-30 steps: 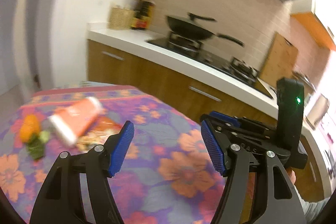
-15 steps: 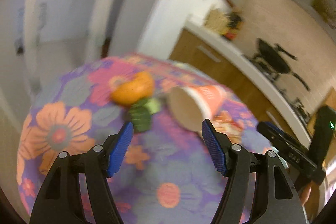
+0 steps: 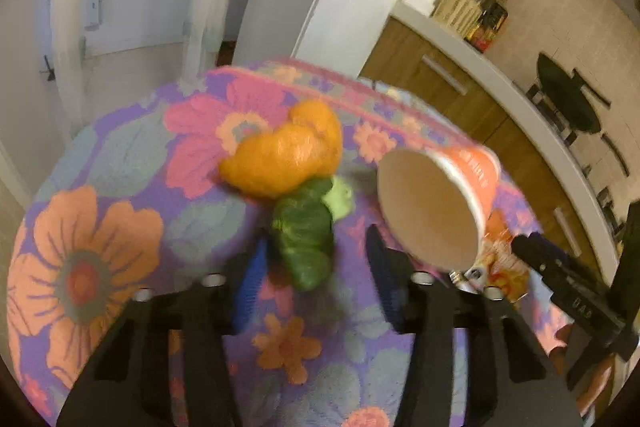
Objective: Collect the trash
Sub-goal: 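Grasp the green leafy vegetable with the left tool while the right tool grasps the panda snack bag, then carry the leafy vegetable and snack bag over the wastebasket and open both tools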
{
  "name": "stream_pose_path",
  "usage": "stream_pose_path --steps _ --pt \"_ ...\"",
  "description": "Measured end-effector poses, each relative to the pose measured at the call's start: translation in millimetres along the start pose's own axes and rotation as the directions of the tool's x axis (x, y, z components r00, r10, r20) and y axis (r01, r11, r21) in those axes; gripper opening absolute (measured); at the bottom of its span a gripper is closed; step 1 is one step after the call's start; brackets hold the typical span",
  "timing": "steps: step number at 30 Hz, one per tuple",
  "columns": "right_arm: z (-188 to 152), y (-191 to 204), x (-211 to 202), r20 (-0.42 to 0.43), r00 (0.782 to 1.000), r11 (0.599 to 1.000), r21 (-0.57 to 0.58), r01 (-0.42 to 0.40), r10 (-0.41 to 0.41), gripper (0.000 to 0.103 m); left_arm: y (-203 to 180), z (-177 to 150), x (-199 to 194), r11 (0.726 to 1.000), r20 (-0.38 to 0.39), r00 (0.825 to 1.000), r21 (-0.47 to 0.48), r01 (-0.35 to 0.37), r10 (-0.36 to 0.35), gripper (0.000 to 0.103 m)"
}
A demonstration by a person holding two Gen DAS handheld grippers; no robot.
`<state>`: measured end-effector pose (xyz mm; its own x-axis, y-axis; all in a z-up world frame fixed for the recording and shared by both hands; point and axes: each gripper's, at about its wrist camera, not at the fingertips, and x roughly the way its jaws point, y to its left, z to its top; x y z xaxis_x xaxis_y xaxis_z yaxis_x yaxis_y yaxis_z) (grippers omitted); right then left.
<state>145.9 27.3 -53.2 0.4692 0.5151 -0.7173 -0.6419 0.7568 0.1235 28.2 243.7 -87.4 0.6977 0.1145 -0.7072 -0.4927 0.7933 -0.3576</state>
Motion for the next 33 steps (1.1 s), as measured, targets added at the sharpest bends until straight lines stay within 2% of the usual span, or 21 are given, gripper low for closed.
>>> stream_pose_path --steps 2,6,11,13,17,21,24,33 --pt "1 2 8 -0.039 0.999 1.0 -0.01 0.005 -0.005 0.064 -1 -1 -3 1.0 0.023 1.0 0.012 -0.003 0.002 0.027" --pt "-1 6 13 -0.067 0.998 1.0 -0.025 -0.012 0.011 0.064 0 -4 -1 1.0 0.019 1.0 0.024 0.01 -0.01 0.001" --pt "-4 11 17 -0.111 0.993 0.998 -0.041 -0.048 0.043 0.063 -2 -5 -5 0.999 0.034 0.999 0.033 0.027 -0.028 0.0" --pt "-4 11 17 -0.112 0.992 0.997 -0.043 -0.07 0.065 0.056 -2 -6 -6 0.999 0.039 0.999 0.037 0.032 -0.034 0.0" --pt "-4 10 15 -0.116 0.986 0.992 -0.03 -0.125 0.121 0.026 -5 -7 -10 0.998 0.054 0.998 0.048 0.041 -0.043 0.0" --pt "-5 12 3 -0.068 0.988 0.988 -0.05 -0.146 0.142 0.007 -10 -10 -17 0.996 0.09 0.995 0.079 0.04 -0.047 0.0" --pt "-9 17 -11 -0.004 0.991 0.987 -0.081 -0.136 0.136 0.003 -16 -12 -24 0.993 0.116 0.992 0.107 0.042 -0.055 0.0" --pt "-9 8 -27 0.065 0.987 0.988 -0.049 -0.146 0.149 0.001 -23 -20 -40 0.986 0.151 0.982 0.138 0.091 -0.112 0.0"
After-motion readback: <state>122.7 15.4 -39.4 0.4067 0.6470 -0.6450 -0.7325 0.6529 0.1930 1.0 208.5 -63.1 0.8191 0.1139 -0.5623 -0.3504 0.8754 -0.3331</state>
